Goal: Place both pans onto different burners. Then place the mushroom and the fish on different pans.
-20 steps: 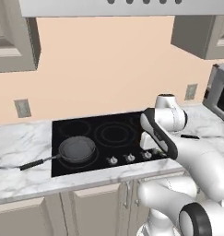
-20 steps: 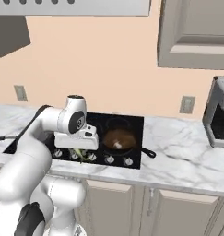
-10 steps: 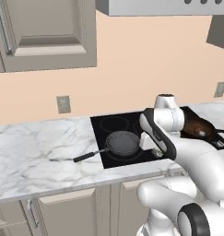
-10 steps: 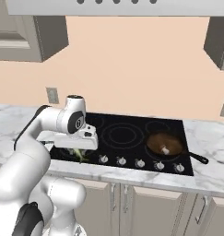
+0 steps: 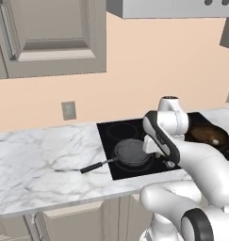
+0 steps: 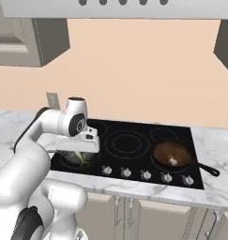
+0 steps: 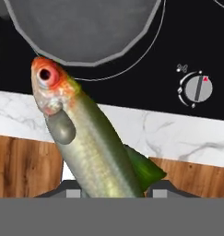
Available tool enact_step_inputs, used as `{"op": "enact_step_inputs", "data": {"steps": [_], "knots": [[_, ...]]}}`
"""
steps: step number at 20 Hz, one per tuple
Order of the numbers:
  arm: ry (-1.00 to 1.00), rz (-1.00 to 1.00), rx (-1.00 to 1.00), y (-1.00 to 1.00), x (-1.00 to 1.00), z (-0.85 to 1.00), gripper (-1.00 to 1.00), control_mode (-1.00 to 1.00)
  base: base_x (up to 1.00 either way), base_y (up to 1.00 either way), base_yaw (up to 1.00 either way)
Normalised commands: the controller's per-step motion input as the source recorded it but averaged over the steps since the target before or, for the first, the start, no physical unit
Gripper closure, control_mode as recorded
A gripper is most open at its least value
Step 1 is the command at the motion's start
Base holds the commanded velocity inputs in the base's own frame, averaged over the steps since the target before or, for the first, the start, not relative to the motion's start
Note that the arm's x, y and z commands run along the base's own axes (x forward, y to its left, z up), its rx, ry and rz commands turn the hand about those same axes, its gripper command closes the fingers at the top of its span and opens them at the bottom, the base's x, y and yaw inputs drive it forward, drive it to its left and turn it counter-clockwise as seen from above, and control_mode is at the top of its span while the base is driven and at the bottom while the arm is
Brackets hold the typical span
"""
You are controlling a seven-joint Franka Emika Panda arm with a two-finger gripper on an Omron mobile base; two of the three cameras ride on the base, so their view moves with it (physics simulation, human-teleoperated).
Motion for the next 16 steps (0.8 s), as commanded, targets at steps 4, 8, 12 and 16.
{"op": "enact_step_inputs", "data": {"steps": [4, 8, 12, 16], "knots": [[0.0, 0.0, 0.0, 0.0, 0.0, 0.0, 1.0, 1.0, 0.5, 0.23, 0.0], [0.0, 0.0, 0.0, 0.33, 0.57, -0.13, 1.0, -1.0, 0.0, 0.0, 0.0], [0.0, 0.0, -0.01, 0.37, 0.55, -0.14, 1.0, -1.0, 0.0, 0.0, 0.0], [0.0, 0.0, 0.0, 0.25, 0.43, -0.25, 1.0, -1.0, 0.0, 0.0, 0.0]]}}
